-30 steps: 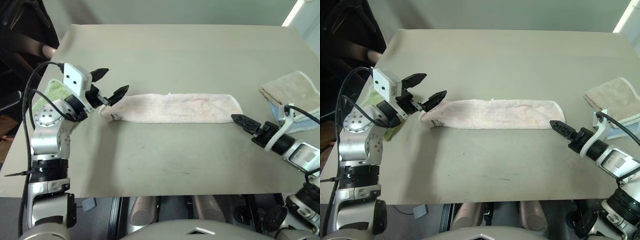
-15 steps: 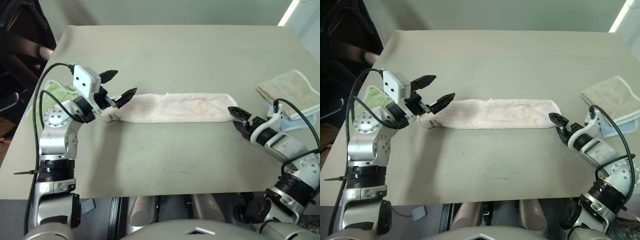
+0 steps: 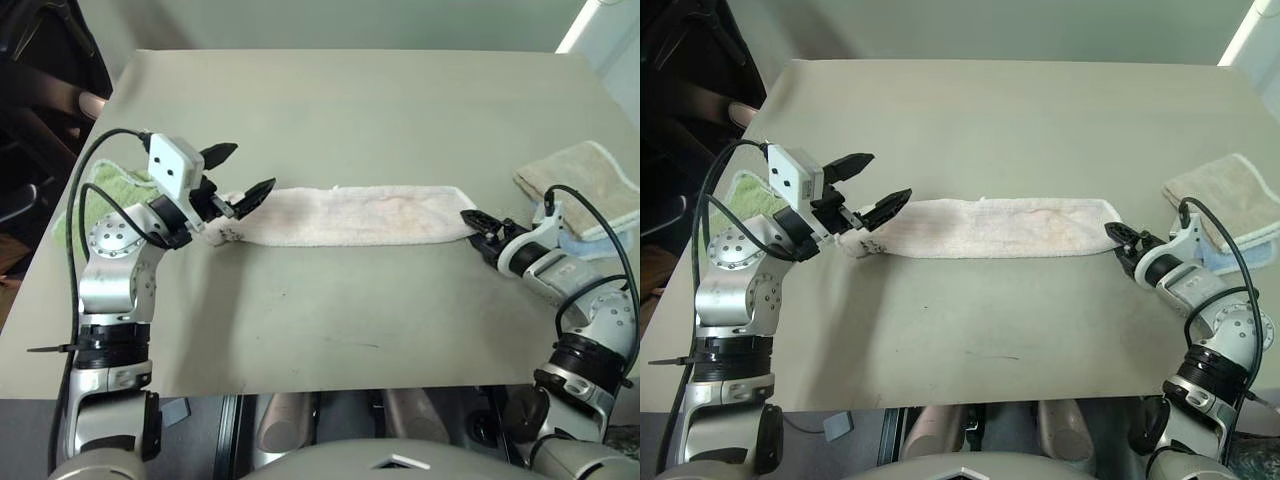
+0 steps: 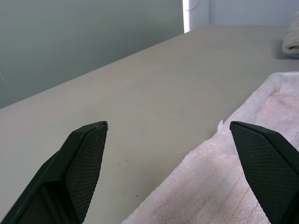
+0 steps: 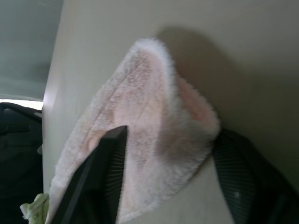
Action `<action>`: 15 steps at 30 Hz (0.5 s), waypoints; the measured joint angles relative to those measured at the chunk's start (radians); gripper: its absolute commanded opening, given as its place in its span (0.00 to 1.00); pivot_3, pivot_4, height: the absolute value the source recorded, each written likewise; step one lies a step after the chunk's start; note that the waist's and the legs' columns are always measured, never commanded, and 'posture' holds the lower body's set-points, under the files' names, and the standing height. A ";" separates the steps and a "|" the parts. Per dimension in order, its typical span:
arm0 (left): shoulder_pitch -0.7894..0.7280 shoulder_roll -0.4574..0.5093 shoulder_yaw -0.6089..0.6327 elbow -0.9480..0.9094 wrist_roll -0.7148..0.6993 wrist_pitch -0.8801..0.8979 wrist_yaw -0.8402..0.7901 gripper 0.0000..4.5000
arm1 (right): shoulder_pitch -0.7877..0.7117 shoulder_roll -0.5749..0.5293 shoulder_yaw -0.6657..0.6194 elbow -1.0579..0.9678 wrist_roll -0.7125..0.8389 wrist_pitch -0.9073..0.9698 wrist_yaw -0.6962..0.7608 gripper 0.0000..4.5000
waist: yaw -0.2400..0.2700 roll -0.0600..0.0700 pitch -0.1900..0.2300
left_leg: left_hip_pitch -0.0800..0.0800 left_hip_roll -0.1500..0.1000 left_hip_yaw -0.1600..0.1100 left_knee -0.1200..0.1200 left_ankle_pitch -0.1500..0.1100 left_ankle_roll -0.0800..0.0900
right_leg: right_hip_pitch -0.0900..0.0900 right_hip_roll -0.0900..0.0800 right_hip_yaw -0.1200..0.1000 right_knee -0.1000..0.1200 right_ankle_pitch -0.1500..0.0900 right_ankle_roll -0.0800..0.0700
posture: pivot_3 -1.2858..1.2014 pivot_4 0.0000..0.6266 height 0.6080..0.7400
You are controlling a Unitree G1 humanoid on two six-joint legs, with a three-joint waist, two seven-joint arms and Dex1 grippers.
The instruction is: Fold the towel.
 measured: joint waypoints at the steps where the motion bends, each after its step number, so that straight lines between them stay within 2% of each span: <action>1: 0.000 0.000 0.000 0.000 0.000 0.000 0.000 1.00 | 0.005 -0.005 0.001 0.000 0.002 -0.010 -0.005 0.30 | 0.000 0.000 0.000 | -0.001 0.000 0.000 0.000 0.000 0.000 | -0.001 0.000 0.000 0.000 0.000 -0.001 | 0.52 0.24 0.97; 5: 0.000 0.000 0.000 0.000 0.001 0.000 0.000 1.00 | 0.013 -0.053 0.002 0.011 0.009 -0.037 -0.012 0.01 | 0.001 0.000 0.000 | -0.004 0.000 0.000 0.000 -0.002 0.001 | -0.003 0.000 0.000 0.000 0.001 0.000 | 0.52 0.24 0.97; 12: -0.001 -0.001 0.000 0.002 0.003 0.000 0.000 1.00 | 0.009 -0.238 -0.010 0.076 0.000 -0.077 0.046 0.01 | 0.011 0.000 0.000 | -0.005 0.000 0.001 0.000 -0.006 0.002 | -0.004 -0.002 -0.001 -0.001 0.000 0.005 | 0.52 0.24 0.97; 15: -0.009 -0.002 -0.006 0.009 0.005 -0.001 -0.001 1.00 | -0.003 -0.324 0.015 0.079 -0.029 -0.078 0.127 0.01 | 0.011 0.003 0.002 | -0.007 0.000 0.002 0.001 -0.007 0.001 | -0.006 -0.002 -0.001 0.000 0.000 0.006 | 0.52 0.24 0.97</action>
